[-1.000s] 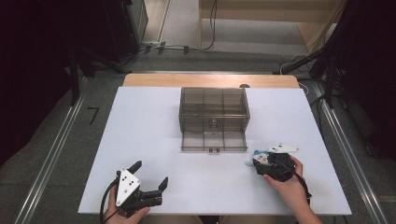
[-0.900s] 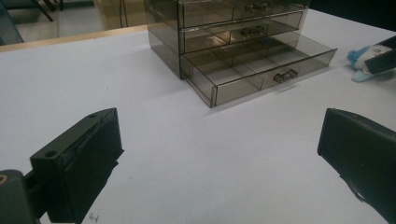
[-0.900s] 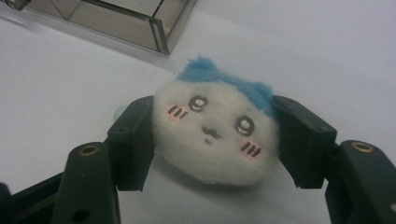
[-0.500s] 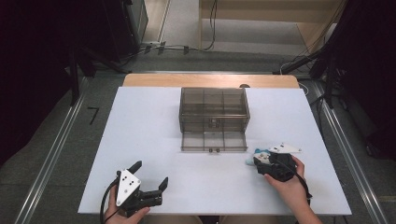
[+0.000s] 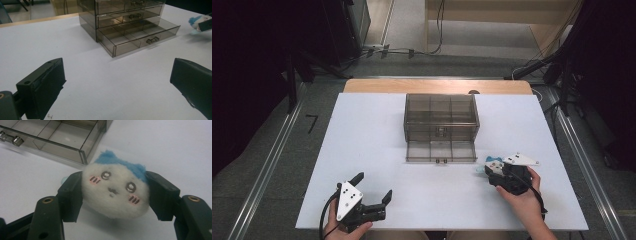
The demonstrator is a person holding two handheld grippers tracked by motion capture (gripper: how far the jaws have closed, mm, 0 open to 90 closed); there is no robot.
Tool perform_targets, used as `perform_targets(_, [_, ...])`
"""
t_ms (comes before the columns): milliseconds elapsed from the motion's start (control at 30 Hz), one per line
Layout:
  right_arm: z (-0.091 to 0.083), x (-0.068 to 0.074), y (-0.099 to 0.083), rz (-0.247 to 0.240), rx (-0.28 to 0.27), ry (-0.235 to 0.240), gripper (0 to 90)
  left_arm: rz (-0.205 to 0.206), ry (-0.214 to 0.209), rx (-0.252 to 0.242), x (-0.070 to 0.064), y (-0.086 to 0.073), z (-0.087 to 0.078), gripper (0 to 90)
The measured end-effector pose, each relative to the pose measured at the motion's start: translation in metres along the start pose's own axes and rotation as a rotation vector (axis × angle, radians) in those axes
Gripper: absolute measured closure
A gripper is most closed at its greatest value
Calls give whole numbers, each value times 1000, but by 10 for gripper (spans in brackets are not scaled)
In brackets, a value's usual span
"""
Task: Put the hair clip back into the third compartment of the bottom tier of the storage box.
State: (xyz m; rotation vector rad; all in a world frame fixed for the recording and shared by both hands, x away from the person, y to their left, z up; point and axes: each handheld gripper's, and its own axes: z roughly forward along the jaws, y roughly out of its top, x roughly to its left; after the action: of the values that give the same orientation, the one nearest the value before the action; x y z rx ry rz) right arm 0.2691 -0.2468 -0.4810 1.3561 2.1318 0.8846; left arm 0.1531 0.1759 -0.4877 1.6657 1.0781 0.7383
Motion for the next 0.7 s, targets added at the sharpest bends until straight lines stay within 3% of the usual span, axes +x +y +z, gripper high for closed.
perform_targets(700, [-12,6,5,11,-67,2,334,2,-2,0,0,0,0,0])
